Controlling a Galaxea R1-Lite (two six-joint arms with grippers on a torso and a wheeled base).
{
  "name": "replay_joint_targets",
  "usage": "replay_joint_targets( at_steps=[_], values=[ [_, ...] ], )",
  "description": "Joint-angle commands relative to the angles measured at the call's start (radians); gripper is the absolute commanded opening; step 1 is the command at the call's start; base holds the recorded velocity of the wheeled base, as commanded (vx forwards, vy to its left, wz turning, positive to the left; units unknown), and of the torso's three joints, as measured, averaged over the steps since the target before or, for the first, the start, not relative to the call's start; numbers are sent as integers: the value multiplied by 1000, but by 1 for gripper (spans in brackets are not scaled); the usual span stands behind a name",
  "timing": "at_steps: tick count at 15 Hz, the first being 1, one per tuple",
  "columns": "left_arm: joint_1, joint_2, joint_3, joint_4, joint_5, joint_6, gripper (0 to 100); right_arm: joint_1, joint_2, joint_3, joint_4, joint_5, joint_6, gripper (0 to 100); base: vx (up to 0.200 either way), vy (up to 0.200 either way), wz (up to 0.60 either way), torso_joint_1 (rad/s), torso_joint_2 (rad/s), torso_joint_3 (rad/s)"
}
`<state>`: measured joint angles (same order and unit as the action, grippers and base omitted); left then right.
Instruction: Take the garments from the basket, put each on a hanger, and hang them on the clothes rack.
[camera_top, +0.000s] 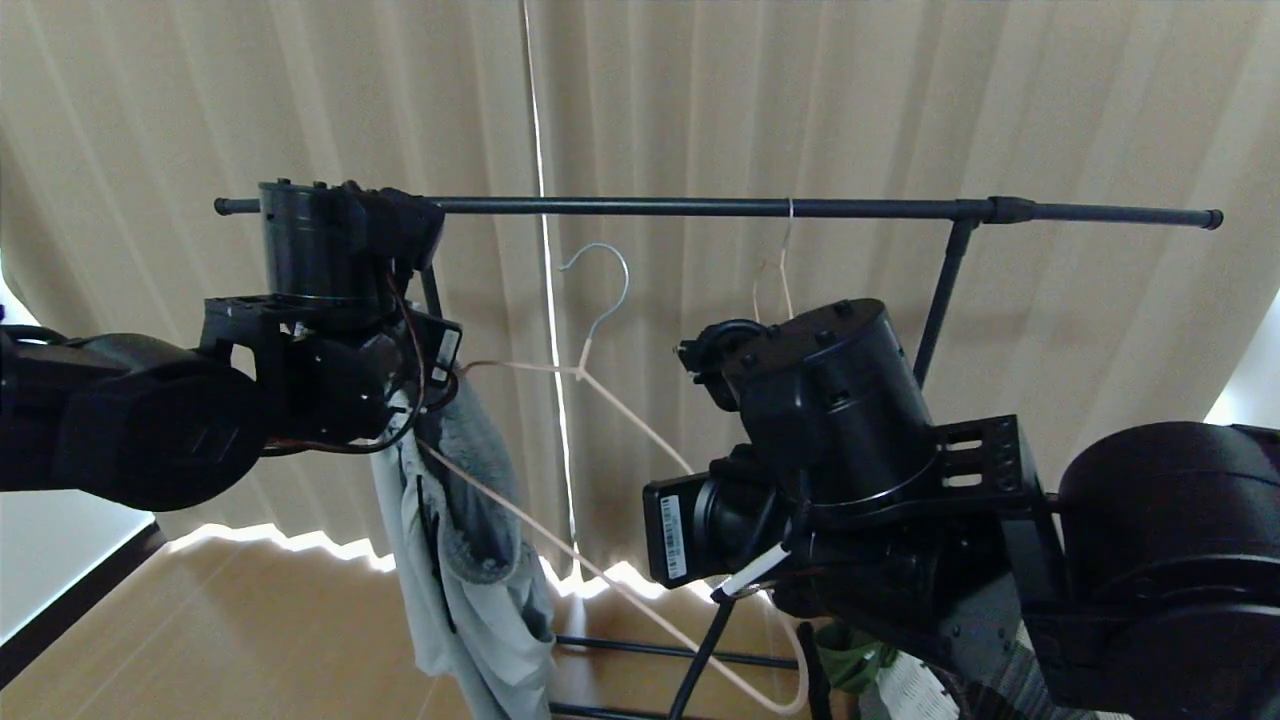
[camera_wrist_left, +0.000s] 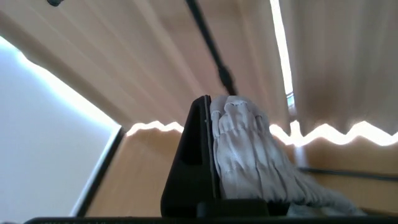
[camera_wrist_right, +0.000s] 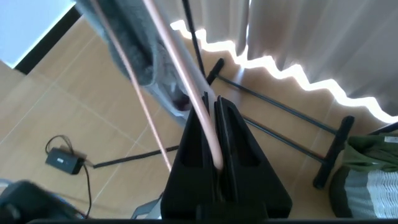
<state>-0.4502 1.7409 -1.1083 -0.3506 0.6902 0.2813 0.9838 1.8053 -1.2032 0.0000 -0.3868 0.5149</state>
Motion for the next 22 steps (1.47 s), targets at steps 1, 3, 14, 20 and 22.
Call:
replay_joint_targets(
  at_steps=[1, 3, 14, 20, 22],
  values=[
    [-27, -32, 1, 2, 0, -19, 0, -17, 43, -26, -2, -1, 1, 0, 0, 0, 0, 0, 0, 0],
    [-82, -69, 1, 2, 0, -51, 0, -40, 60, -41, -3, -4, 1, 0, 0, 0, 0, 0, 0, 0],
    [-222, -144, 41, 4, -308, -96, 0, -71, -14, -29, -6, -6, 10, 0, 0, 0, 0, 0, 0, 0],
    [-205, -199, 148, 4, -488, -85, 0, -70, -43, 5, -103, -3, -4, 0, 0, 0, 0, 0, 0, 0],
    [-205, -201, 160, 4, -489, -85, 0, -70, -55, 10, -117, -1, -15, 0, 0, 0, 0, 0, 0, 0]
  ],
)
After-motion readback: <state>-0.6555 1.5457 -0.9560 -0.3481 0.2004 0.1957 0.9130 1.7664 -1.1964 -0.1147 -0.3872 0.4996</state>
